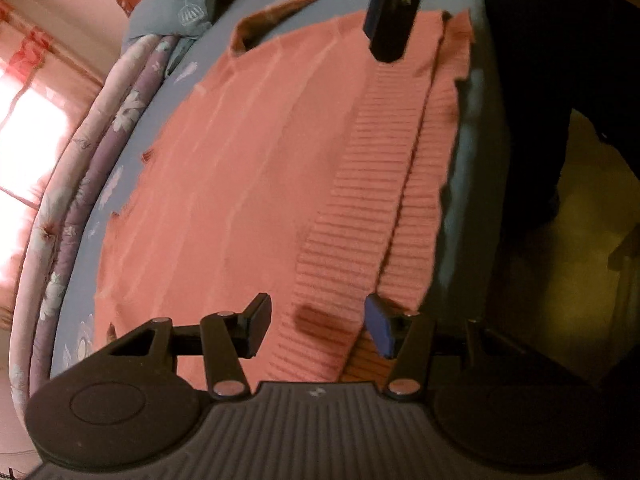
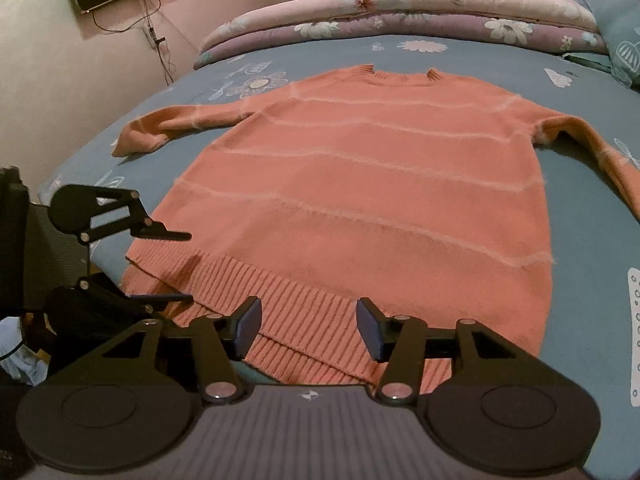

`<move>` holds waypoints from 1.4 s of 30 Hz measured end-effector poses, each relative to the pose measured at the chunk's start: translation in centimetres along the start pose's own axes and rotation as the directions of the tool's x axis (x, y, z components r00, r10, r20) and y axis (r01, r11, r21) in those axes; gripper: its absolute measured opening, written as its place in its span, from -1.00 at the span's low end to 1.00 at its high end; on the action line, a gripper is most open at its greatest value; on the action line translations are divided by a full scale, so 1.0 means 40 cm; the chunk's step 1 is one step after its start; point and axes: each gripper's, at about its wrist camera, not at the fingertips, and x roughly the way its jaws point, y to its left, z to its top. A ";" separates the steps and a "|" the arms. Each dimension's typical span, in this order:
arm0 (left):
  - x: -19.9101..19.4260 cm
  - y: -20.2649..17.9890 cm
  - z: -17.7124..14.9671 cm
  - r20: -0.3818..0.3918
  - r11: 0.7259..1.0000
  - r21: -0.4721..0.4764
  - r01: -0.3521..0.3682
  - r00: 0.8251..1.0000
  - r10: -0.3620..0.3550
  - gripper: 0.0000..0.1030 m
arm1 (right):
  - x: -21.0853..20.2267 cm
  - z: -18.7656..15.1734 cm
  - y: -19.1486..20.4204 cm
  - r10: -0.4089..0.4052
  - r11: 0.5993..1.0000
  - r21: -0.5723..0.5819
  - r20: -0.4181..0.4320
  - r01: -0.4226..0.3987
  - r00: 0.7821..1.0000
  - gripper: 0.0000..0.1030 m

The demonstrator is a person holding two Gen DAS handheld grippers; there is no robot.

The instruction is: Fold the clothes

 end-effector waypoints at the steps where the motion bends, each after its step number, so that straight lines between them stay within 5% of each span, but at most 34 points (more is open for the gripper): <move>1: 0.000 0.002 -0.003 -0.002 1.000 0.014 -0.001 1.000 0.001 0.09 | -0.003 -0.002 0.002 0.000 1.000 0.000 0.001 0.000 1.000 0.12; 7: 0.010 0.010 -0.014 -0.002 0.994 0.029 -0.102 0.995 0.102 0.17 | 0.002 -0.001 0.014 0.006 1.000 -0.014 -0.004 -0.006 1.000 0.13; 11: 0.008 0.052 -0.013 0.022 0.987 -0.083 -0.140 0.990 0.142 0.17 | 0.025 0.004 0.046 0.012 0.997 -0.078 -0.011 -0.013 1.000 0.15; 15: 0.007 0.101 -0.014 0.043 0.970 -0.175 -0.166 0.983 0.176 0.17 | 0.074 0.005 0.104 -0.018 0.976 -0.217 -0.007 0.016 1.000 0.28; 18: 0.018 0.137 -0.019 0.037 0.957 -0.232 -0.172 0.982 0.185 0.17 | 0.136 -0.014 0.153 -0.123 0.913 -0.394 -0.016 0.107 0.992 0.27; 19: 0.021 0.147 -0.022 0.035 0.953 -0.251 -0.171 0.982 0.185 0.17 | 0.159 -0.023 0.168 -0.169 0.878 -0.457 -0.017 0.142 0.986 0.07; 20: 0.018 0.154 -0.028 0.036 0.949 -0.270 -0.163 0.983 0.179 0.17 | 0.180 -0.030 0.179 -0.218 0.842 -0.508 -0.016 0.180 0.976 -0.73; 21: 0.016 0.160 -0.033 0.037 0.945 -0.289 -0.155 0.984 0.173 0.17 | 0.192 -0.028 0.181 -0.258 0.824 -0.525 -0.011 0.214 0.966 -0.89; 27: -0.006 0.159 -0.048 0.103 0.946 -0.313 -0.081 0.988 0.118 0.17 | 0.138 0.067 0.131 -0.241 0.884 -0.394 0.078 0.252 0.967 -0.92; 33: -0.008 0.177 -0.035 0.124 0.934 -0.329 -0.137 0.975 0.186 0.17 | 0.133 0.177 0.084 -0.309 0.883 -0.317 0.160 0.345 0.937 -0.91; 36: 0.009 0.191 -0.025 0.118 0.930 -0.321 -0.178 0.967 0.226 0.42 | 0.164 0.232 0.046 -0.320 0.903 -0.246 0.166 0.353 0.933 -0.91; 39: 0.044 0.206 -0.014 0.087 0.926 -0.303 -0.226 0.961 0.263 0.42 | 0.203 0.279 0.010 -0.329 0.915 -0.183 0.178 0.360 0.927 -0.91; 42: 0.100 0.260 -0.011 0.017 0.876 -0.378 -0.299 0.944 0.329 0.42 | 0.240 0.305 -0.014 -0.360 0.912 -0.144 0.175 0.385 0.916 -0.89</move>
